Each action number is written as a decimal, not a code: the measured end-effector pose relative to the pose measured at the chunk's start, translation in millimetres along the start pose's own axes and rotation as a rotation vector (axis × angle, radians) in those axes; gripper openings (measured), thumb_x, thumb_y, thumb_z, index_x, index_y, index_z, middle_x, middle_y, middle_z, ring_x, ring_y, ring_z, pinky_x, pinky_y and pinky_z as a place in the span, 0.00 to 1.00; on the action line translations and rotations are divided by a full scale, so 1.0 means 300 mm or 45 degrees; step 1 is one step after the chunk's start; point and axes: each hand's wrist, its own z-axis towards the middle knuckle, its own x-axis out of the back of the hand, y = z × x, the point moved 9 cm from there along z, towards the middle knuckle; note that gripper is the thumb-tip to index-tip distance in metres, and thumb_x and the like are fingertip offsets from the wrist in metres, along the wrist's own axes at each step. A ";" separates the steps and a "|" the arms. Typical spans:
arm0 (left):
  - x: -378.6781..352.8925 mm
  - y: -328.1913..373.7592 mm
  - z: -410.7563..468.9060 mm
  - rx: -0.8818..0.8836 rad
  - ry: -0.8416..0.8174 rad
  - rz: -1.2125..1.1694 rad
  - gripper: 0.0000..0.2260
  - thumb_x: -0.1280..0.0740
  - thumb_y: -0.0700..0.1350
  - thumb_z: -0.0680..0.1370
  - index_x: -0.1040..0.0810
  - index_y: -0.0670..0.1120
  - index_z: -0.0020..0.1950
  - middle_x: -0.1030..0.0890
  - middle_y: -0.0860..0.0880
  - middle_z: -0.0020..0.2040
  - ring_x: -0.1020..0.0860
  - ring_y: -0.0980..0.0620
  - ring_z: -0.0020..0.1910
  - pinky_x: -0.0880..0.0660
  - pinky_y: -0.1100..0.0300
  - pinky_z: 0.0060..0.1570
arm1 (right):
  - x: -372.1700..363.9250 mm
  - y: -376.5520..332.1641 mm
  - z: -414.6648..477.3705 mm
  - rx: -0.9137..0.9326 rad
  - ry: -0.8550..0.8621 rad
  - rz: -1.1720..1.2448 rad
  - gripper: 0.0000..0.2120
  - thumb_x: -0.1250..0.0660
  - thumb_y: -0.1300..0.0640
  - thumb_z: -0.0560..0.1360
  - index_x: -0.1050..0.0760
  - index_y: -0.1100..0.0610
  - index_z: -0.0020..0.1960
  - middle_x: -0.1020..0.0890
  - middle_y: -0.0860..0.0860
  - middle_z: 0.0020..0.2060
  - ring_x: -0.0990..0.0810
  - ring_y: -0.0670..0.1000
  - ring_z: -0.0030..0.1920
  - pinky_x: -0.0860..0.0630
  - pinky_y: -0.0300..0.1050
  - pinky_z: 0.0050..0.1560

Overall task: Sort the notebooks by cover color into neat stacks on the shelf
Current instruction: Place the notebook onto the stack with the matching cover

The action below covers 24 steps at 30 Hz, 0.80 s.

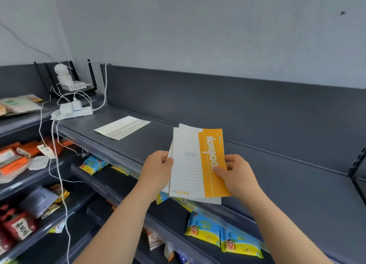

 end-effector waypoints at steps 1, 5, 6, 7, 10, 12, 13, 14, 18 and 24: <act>0.009 -0.019 0.036 0.033 0.006 -0.017 0.13 0.46 0.37 0.79 0.21 0.39 0.49 0.18 0.47 0.47 0.26 0.51 0.42 0.30 0.57 0.40 | -0.025 -0.002 0.034 -0.008 -0.010 -0.009 0.15 0.34 0.54 0.76 0.32 0.53 0.60 0.21 0.47 0.48 0.21 0.47 0.43 0.28 0.37 0.34; 0.022 -0.065 0.178 0.063 -0.024 0.021 0.11 0.45 0.37 0.77 0.23 0.38 0.45 0.19 0.43 0.43 0.30 0.51 0.40 0.34 0.56 0.39 | -0.105 -0.020 0.162 -0.034 -0.023 -0.036 0.11 0.36 0.55 0.77 0.33 0.53 0.58 0.22 0.47 0.49 0.23 0.47 0.43 0.31 0.36 0.31; 0.028 -0.073 0.213 0.062 -0.020 0.036 0.10 0.44 0.37 0.77 0.23 0.37 0.46 0.19 0.42 0.43 0.31 0.52 0.39 0.35 0.56 0.38 | -0.123 -0.022 0.194 -0.046 -0.021 -0.040 0.10 0.37 0.55 0.77 0.33 0.53 0.57 0.22 0.48 0.50 0.22 0.48 0.44 0.31 0.36 0.31; 0.035 -0.082 0.245 0.056 -0.018 0.043 0.10 0.44 0.37 0.76 0.23 0.36 0.47 0.19 0.42 0.43 0.31 0.52 0.39 0.35 0.56 0.38 | -0.143 -0.026 0.221 -0.057 -0.022 -0.048 0.09 0.37 0.55 0.77 0.33 0.52 0.56 0.22 0.48 0.50 0.22 0.48 0.44 0.31 0.36 0.31; 0.057 -0.098 0.332 0.016 -0.017 0.063 0.12 0.44 0.36 0.77 0.20 0.39 0.47 0.16 0.48 0.43 0.27 0.50 0.38 0.32 0.56 0.38 | -0.208 -0.039 0.297 -0.072 -0.034 -0.069 0.07 0.38 0.56 0.78 0.34 0.52 0.55 0.23 0.48 0.48 0.24 0.47 0.42 0.32 0.36 0.31; 0.081 -0.112 0.381 0.014 0.010 0.093 0.13 0.44 0.36 0.78 0.20 0.44 0.47 0.16 0.53 0.44 0.22 0.53 0.39 0.28 0.61 0.38 | -0.252 -0.053 0.338 -0.088 -0.039 -0.087 0.07 0.39 0.56 0.78 0.36 0.52 0.54 0.25 0.47 0.47 0.26 0.45 0.40 0.34 0.36 0.30; 0.097 -0.121 0.403 0.023 0.039 0.106 0.12 0.44 0.36 0.78 0.21 0.45 0.48 0.18 0.55 0.44 0.22 0.56 0.40 0.28 0.64 0.36 | -0.275 -0.059 0.357 -0.096 -0.040 -0.090 0.07 0.39 0.56 0.78 0.36 0.52 0.54 0.26 0.47 0.46 0.27 0.45 0.39 0.34 0.36 0.30; 0.113 -0.132 0.425 0.026 0.067 0.113 0.11 0.44 0.36 0.78 0.22 0.45 0.49 0.19 0.55 0.44 0.23 0.58 0.41 0.29 0.64 0.35 | -0.297 -0.065 0.376 -0.105 -0.039 -0.088 0.07 0.39 0.56 0.78 0.36 0.52 0.54 0.26 0.47 0.46 0.27 0.45 0.39 0.34 0.36 0.29; 0.170 -0.194 0.526 0.052 0.099 0.087 0.10 0.43 0.36 0.78 0.25 0.47 0.52 0.22 0.54 0.46 0.26 0.59 0.42 0.33 0.65 0.33 | -0.386 -0.094 0.442 -0.123 -0.024 -0.079 0.06 0.40 0.57 0.79 0.36 0.52 0.55 0.26 0.47 0.46 0.25 0.46 0.40 0.32 0.36 0.30; 0.272 -0.314 0.727 0.105 0.013 0.145 0.13 0.48 0.34 0.76 0.27 0.45 0.53 0.22 0.50 0.48 0.27 0.54 0.40 0.33 0.61 0.32 | -0.539 -0.115 0.525 -0.219 0.089 -0.066 0.07 0.40 0.58 0.78 0.33 0.53 0.56 0.25 0.46 0.43 0.26 0.44 0.39 0.32 0.37 0.30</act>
